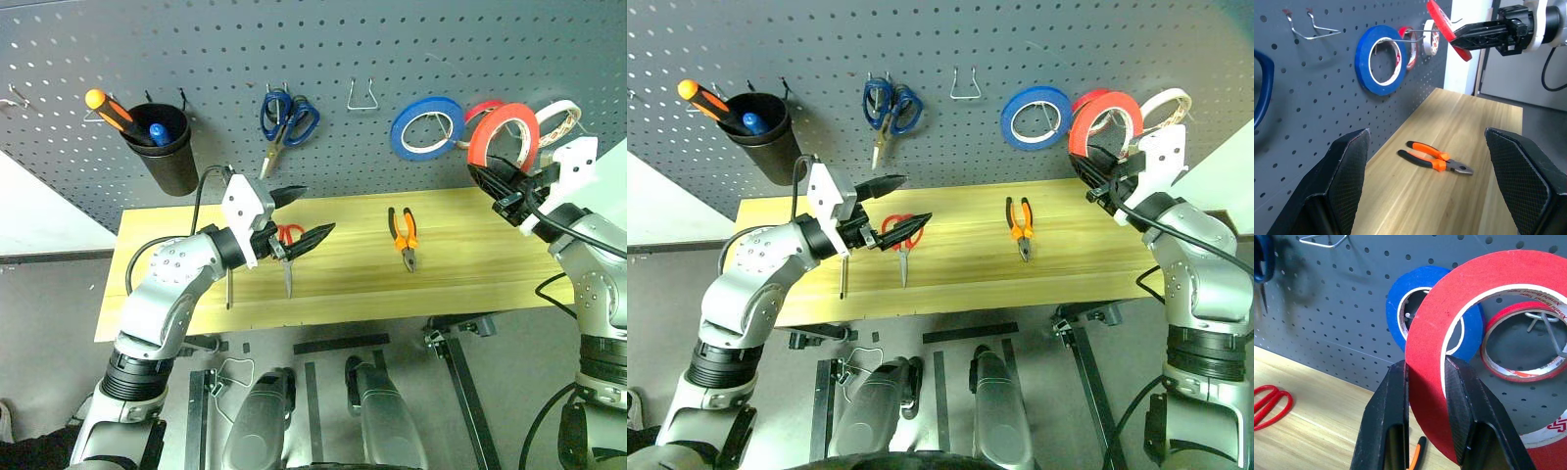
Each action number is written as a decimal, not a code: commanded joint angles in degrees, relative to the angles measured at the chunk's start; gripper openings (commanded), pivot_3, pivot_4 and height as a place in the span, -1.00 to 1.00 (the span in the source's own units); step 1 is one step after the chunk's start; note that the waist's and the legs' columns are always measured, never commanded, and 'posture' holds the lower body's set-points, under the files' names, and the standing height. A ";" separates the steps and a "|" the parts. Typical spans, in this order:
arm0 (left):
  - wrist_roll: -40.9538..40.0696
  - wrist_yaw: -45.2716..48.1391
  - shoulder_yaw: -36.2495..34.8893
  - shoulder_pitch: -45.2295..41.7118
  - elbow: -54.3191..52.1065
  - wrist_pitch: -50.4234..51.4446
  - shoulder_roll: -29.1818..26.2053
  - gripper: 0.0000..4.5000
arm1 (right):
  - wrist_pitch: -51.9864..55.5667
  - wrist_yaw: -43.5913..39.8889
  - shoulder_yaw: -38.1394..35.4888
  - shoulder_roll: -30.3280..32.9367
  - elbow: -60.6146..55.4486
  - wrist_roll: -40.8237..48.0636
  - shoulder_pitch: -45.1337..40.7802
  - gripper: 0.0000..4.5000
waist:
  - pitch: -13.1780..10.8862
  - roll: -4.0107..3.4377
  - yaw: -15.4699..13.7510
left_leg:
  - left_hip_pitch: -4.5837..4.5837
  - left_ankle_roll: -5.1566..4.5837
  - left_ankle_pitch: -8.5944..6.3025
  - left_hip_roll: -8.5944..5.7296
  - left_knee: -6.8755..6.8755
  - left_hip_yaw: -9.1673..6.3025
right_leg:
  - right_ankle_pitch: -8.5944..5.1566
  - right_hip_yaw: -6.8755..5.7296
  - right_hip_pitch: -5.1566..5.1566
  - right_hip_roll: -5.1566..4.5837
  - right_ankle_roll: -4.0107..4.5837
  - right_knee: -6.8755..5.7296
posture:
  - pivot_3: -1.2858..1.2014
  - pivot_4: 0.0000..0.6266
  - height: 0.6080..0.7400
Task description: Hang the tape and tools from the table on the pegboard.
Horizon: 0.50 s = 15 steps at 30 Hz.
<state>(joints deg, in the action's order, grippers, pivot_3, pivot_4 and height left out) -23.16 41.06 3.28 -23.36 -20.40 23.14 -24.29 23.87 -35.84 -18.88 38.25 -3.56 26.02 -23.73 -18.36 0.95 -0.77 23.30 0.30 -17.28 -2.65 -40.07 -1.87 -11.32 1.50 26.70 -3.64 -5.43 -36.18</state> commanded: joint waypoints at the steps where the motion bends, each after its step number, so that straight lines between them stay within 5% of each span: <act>1: -0.59 0.04 -0.70 -0.31 -1.88 -1.36 -0.02 0.76 | -1.75 0.35 -2.08 1.04 -0.67 -0.18 0.05 -0.70 | 0.00 0.00 -0.02 | 0.00 0.00 0.00 0.00 0.00 0.00 | 0.00 0.00 0.00 0.00 0.00 0.00 | 0.12 -0.24 1.00; 15: -0.97 0.08 -0.87 -0.55 -2.33 -0.90 -0.19 0.76 | -8.73 2.02 0.55 0.10 11.99 -5.84 -5.39 -0.70 | 0.01 -0.01 0.01 | 0.00 0.01 0.01 0.00 -0.01 0.02 | 0.00 0.00 0.00 0.04 0.00 -0.02 | 0.13 -0.22 1.00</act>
<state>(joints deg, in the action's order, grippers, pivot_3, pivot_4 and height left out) -23.23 41.07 3.28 -23.36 -20.42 23.11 -24.28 17.47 -33.72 -18.10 38.30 8.23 20.73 -27.66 -18.35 0.94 -0.77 23.30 0.31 -17.27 -2.65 -40.08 -1.85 -11.31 1.50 26.70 -3.60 -5.42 -36.20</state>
